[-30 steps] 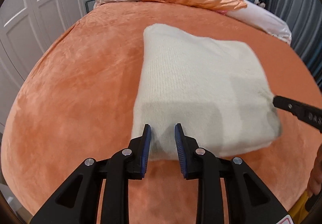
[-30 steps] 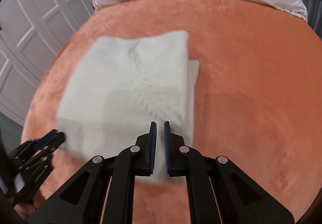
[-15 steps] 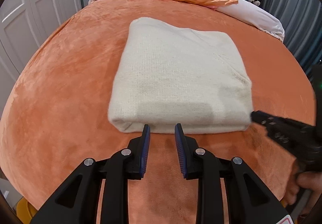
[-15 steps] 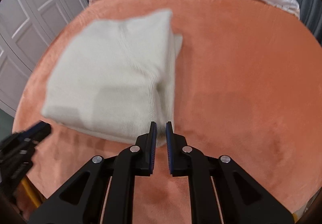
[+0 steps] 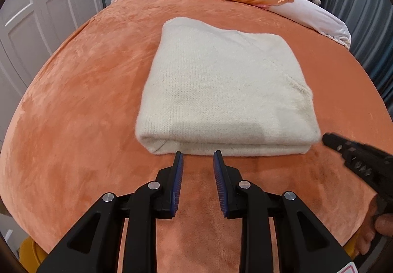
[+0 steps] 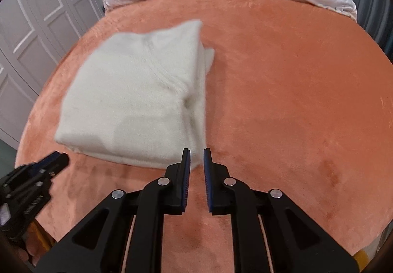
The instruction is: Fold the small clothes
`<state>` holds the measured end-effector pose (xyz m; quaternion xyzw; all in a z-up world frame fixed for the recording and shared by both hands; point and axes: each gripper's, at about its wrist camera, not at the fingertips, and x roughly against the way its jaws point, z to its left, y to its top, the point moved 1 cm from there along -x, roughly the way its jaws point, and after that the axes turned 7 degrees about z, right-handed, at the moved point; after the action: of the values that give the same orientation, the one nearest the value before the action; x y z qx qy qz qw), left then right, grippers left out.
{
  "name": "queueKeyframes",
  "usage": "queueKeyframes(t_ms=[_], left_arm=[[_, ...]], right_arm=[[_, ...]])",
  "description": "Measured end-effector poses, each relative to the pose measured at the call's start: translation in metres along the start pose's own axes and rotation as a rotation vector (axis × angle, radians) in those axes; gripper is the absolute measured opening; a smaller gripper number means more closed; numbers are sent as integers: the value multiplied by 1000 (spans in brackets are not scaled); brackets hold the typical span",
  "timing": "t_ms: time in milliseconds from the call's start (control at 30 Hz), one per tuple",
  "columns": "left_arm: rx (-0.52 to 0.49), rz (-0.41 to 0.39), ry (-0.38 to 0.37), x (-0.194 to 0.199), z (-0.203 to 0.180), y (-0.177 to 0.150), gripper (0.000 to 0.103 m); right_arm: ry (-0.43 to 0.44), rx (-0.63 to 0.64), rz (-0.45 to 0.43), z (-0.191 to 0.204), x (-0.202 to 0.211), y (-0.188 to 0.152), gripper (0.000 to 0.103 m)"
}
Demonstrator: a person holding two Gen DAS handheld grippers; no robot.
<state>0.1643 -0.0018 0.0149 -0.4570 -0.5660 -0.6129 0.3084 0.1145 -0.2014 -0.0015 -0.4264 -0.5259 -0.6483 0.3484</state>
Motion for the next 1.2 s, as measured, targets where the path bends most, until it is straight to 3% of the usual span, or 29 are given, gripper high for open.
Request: queueKeyframes(t_ms=[100, 300, 367, 400, 433, 500, 667, 733, 833, 933, 1033, 1200], left_arm=[[16, 4, 20, -6, 5, 2, 26], [28, 14, 30, -7, 16, -7, 26], [16, 15, 29, -8, 12, -17, 32], [12, 11, 25, -8, 10, -23, 40], [7, 1, 26, -9, 7, -29, 50], [-4, -10, 39, -11, 1, -42, 58], [-2, -1, 8, -18, -6, -60, 62], [17, -1, 3, -21, -3, -67, 67], [11, -25, 19, -22, -5, -77, 71], [-39, -40, 65, -26, -14, -88, 91], [-48, -82, 90, -26, -17, -95, 92], [-21, -113, 94, -28, -16, -99, 93]], right_arm=[[-11, -5, 84, -1, -28, -5, 11], [-6, -17, -11, -2, 5, -23, 11], [-29, 0, -42, 0, 14, -33, 11], [-44, 10, -61, 1, 17, -38, 12], [-52, 20, -71, 2, 18, -42, 19], [-59, 37, -99, 4, 20, -53, 22], [-55, 34, -84, -2, 16, -74, 24], [-54, 25, -87, -3, 17, -83, 38], [-57, 21, -93, -3, 13, -93, 51], [-65, 36, -107, 1, 5, -107, 63], [-81, 75, -143, 7, 3, -114, 74], [-107, 88, -174, 13, -1, -118, 83]])
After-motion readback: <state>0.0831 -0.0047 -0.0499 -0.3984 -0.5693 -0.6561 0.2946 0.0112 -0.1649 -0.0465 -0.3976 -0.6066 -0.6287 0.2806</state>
